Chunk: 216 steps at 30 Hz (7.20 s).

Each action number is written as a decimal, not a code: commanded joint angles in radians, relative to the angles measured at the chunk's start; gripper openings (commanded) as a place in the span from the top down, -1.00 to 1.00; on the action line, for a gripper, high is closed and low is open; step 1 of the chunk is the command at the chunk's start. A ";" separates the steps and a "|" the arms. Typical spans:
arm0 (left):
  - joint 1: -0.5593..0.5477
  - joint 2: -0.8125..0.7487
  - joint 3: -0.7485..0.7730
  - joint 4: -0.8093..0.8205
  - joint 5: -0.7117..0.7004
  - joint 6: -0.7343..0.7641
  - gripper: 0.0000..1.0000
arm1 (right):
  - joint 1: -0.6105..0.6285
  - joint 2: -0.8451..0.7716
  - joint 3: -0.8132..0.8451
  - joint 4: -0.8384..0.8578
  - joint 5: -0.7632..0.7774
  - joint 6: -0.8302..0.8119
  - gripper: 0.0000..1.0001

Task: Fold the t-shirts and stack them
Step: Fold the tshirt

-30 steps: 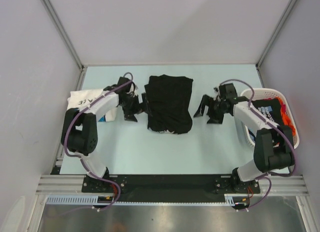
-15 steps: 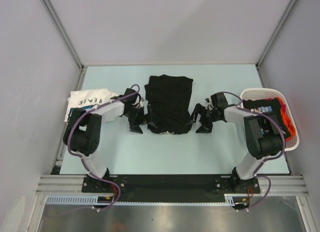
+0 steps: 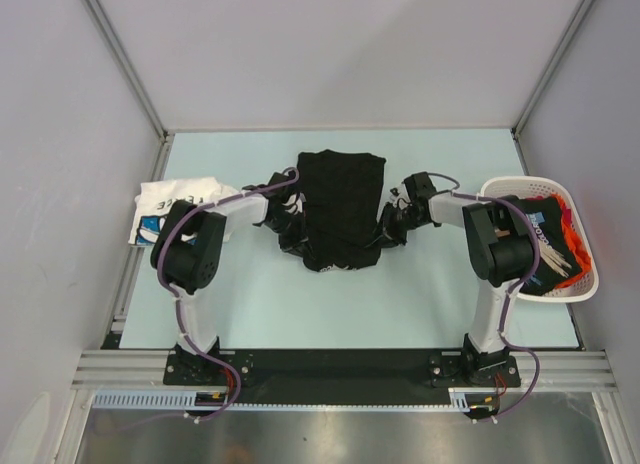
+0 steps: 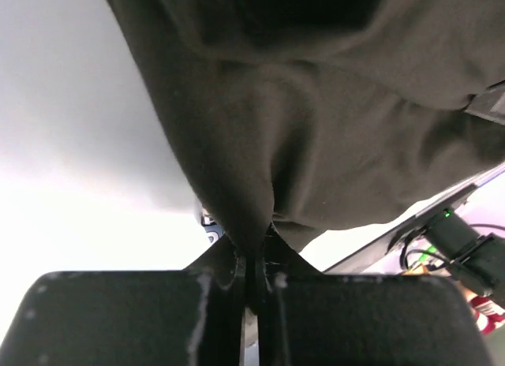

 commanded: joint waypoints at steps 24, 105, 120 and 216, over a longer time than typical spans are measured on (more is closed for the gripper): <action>-0.007 -0.227 0.020 -0.166 0.047 0.000 1.00 | 0.038 -0.197 0.001 -0.381 0.078 -0.146 1.00; 0.089 0.206 0.614 -0.165 0.169 0.037 1.00 | -0.019 0.186 0.423 -0.087 0.183 0.030 -0.25; 0.062 0.434 0.753 -0.154 0.108 -0.011 1.00 | -0.016 0.172 0.502 -0.174 0.177 0.016 0.78; 0.110 0.209 0.655 -0.057 0.180 -0.002 1.00 | -0.045 -0.012 0.476 -0.090 0.421 -0.025 -0.28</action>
